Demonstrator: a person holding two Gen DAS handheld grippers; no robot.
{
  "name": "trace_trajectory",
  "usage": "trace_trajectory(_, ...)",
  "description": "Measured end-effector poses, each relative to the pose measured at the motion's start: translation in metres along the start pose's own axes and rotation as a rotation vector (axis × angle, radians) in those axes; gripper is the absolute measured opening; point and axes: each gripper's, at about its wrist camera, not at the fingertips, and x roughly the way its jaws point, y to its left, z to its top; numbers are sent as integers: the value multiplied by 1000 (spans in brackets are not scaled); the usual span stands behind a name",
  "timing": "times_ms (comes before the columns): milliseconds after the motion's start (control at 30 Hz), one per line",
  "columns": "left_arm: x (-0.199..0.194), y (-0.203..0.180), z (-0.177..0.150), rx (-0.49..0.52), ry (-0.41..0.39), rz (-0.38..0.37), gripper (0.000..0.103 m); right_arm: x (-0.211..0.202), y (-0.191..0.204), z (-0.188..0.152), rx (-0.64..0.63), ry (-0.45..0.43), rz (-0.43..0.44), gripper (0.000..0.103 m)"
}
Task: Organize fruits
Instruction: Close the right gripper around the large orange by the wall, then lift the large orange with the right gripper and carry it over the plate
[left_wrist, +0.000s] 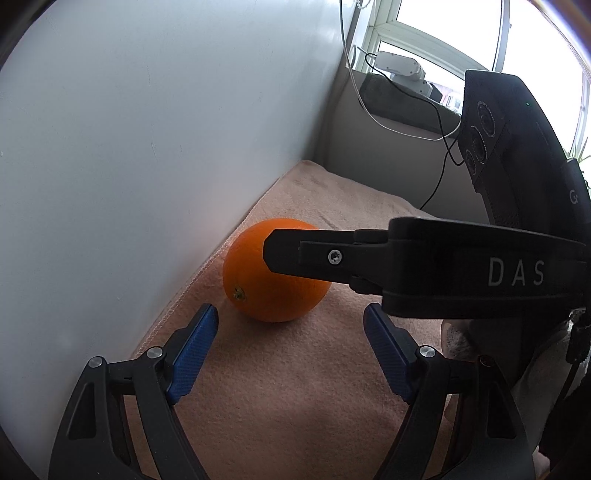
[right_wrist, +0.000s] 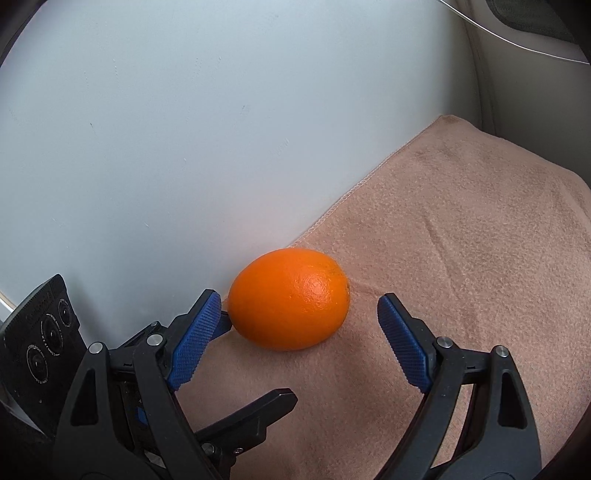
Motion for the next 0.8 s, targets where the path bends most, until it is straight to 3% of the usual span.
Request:
trace_trajectory(233,4,2,3,-4,12,-1,78,17,6,5,-11,34,12,80)
trace_trajectory(800,5,8,4,-27,25,12,60,5,9,-2,-15,18,-1,79)
